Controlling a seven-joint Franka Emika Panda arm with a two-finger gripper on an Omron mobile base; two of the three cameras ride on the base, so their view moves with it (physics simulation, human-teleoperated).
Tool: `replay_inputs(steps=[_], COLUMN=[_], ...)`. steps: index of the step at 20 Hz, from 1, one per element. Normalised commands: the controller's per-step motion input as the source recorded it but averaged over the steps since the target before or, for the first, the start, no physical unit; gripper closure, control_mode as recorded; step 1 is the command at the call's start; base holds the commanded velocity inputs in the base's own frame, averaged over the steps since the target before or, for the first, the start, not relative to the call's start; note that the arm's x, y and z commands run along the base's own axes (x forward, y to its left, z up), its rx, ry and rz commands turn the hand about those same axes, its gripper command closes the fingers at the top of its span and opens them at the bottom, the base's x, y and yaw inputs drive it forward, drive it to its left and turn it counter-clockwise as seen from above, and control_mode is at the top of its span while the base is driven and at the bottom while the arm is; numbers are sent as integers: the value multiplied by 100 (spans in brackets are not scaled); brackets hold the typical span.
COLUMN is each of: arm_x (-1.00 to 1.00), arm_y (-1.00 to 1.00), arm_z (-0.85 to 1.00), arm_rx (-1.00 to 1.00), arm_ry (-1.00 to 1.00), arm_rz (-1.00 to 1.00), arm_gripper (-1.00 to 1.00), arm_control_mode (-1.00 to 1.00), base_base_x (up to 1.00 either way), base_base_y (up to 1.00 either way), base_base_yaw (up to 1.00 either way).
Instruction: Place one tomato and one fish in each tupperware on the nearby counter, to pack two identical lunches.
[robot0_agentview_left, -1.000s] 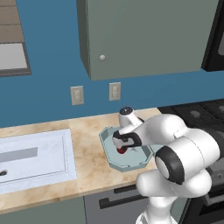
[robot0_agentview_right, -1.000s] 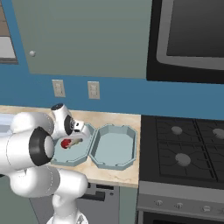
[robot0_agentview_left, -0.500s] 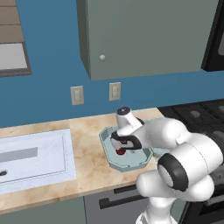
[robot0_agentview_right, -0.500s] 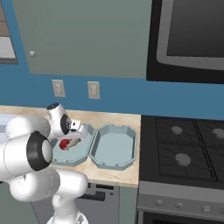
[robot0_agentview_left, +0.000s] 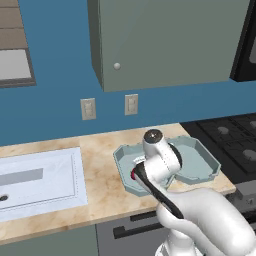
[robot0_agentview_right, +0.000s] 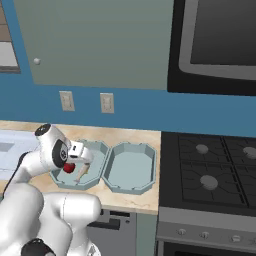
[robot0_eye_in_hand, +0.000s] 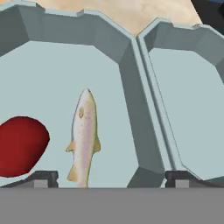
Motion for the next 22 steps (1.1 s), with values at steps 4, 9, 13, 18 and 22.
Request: replay_inputs(steps=[4,9,13,18,22], arm_x=[-68,-92,-100,-100,-100], arm_y=[-52,-66,-43,-10,1], arm_z=[100,100,89,41,7], arm_rx=[0,2,4,3,0], arm_ry=[-11,-8,-7,-12,-20], arm_rz=[0,0,0,3,11], arm_gripper=[-100,-100,-100,-100,-100], arm_control_mode=[-100,-100,-100,-100,-100], base_base_x=[0,0,0,0,0], base_base_y=[0,0,0,0,0], base_base_yaw=[0,0,0,0,0])
